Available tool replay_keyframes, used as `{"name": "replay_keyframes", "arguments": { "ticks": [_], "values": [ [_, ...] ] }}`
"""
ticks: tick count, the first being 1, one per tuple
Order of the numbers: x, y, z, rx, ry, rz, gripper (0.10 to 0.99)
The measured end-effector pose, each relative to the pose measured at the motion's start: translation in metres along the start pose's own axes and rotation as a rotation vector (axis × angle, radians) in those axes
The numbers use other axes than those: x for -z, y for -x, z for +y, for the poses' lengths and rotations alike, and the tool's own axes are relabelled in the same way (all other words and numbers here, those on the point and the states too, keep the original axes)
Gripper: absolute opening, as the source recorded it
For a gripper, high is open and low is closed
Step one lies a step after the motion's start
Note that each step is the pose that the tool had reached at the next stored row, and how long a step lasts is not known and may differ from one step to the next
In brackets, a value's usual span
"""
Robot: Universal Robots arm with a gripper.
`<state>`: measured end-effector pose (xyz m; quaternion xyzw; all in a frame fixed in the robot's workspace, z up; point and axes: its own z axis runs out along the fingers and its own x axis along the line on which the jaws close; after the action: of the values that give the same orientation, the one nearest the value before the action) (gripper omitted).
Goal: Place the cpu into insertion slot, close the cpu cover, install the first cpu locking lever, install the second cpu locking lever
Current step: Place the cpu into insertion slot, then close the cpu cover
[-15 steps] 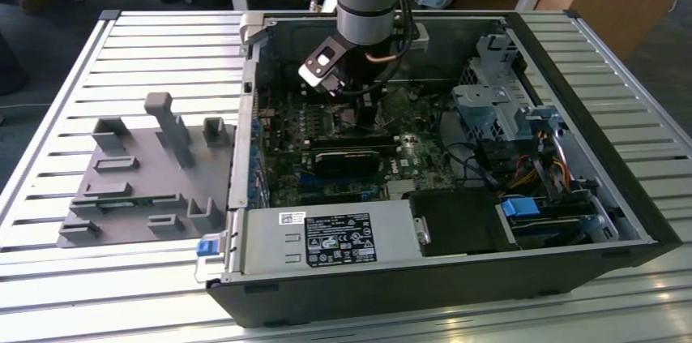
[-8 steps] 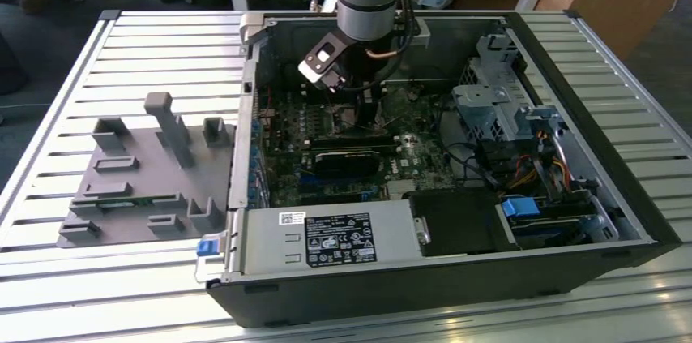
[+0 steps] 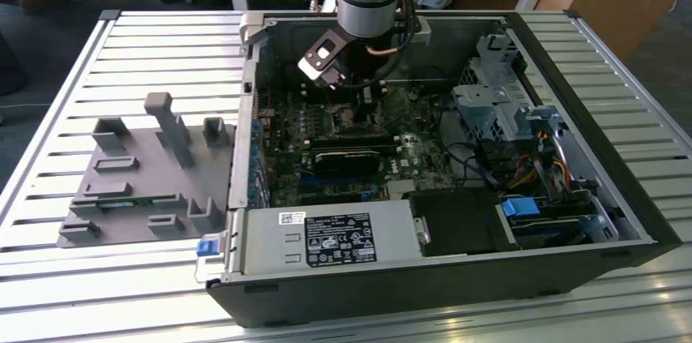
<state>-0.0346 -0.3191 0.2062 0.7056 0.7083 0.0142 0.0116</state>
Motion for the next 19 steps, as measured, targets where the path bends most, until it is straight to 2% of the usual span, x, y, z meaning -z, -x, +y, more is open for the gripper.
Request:
{"name": "replay_keyframes", "arguments": {
  "ticks": [1,3,5,6,7,19],
  "values": [
    [0.0002,0.0000,0.0000,0.000,0.000,0.0000,0.294],
    [0.0005,0.0000,0.0000,0.000,0.000,0.0002,0.294],
    [0.0007,0.0000,0.0000,0.000,0.000,0.0001,0.180],
    [0.0009,0.0000,0.0000,0.000,0.000,0.0000,0.180],
    [0.0011,0.0000,0.0000,0.000,0.000,-0.0001,0.118],
    [0.0038,0.0000,0.0001,0.000,0.000,-0.0001,0.118]
  ]
}}
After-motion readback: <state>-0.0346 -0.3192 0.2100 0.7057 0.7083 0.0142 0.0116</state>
